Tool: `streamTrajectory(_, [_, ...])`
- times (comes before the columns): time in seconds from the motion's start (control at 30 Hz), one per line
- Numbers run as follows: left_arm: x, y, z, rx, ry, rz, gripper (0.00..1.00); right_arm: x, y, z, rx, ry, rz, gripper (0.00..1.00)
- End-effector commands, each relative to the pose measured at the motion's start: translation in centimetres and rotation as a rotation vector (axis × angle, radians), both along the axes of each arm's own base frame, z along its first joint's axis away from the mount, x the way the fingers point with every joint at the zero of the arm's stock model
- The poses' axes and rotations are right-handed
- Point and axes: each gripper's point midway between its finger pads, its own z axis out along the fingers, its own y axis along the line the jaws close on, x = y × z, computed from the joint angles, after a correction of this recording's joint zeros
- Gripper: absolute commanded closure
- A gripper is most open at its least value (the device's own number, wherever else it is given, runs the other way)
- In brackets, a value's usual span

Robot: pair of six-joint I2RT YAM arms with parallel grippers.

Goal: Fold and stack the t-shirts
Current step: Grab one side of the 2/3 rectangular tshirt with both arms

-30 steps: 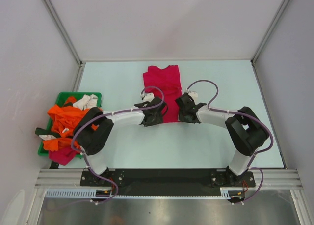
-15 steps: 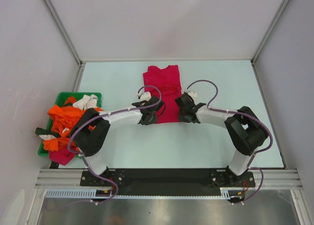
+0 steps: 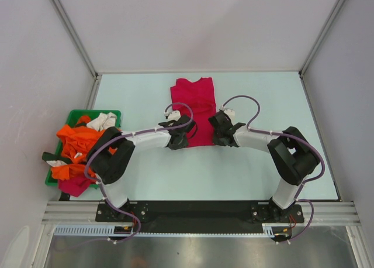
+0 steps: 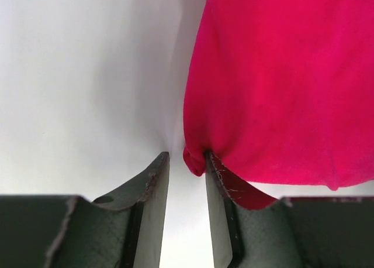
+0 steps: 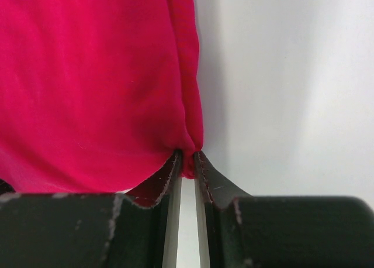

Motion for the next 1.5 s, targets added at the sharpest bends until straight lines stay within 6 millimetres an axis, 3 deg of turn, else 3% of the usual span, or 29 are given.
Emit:
streamTrajectory(0.0, [0.2,-0.4,-0.6,-0.018,0.015,-0.014,0.65,-2.3,-2.4,-3.3,-0.095,0.101,-0.020,0.82])
streamTrajectory(0.17, [-0.2,-0.2,-1.1,-0.010,0.038,-0.010,0.78,-2.5,-2.5,-3.2,-0.098,0.105,-0.017,0.83])
streamTrajectory(0.2, [-0.2,-0.1,-1.1,-0.009,0.040,-0.010,0.87,-2.5,-2.5,-3.2,-0.097,0.105,-0.019,0.84])
streamTrajectory(0.3, [-0.4,0.2,-1.3,-0.001,0.047,-0.010,1.00,-2.7,-2.6,-3.2,-0.095,0.112,-0.019,0.95])
streamTrajectory(0.33, [-0.5,0.3,-1.3,0.003,0.049,-0.012,1.00,-2.8,-2.6,-3.3,-0.093,0.114,-0.021,1.00])
streamTrajectory(0.57, [-1.5,0.7,-0.5,-0.024,0.041,-0.032,1.00,-4.9,-3.4,-3.9,-0.091,0.149,-0.043,1.00])
streamTrajectory(0.77, [-4.9,1.7,0.4,-0.043,0.061,-0.047,1.00,-8.3,-4.1,-3.5,-0.073,0.173,-0.054,1.00])
streamTrajectory(0.9, [-8.0,2.5,-0.3,-0.032,0.100,-0.068,1.00,-10.9,-4.5,-3.6,-0.074,0.208,-0.047,1.00])
streamTrajectory(1.2, [-14.1,1.5,0.2,-0.017,0.145,-0.190,1.00,-18.3,-4.5,-4.2,-0.069,0.290,-0.006,1.00])
streamTrajectory(1.47, [-17.1,2.0,-0.8,0.025,0.211,-0.231,1.00,-22.2,-3.3,-5.0,-0.071,0.350,0.048,1.00])
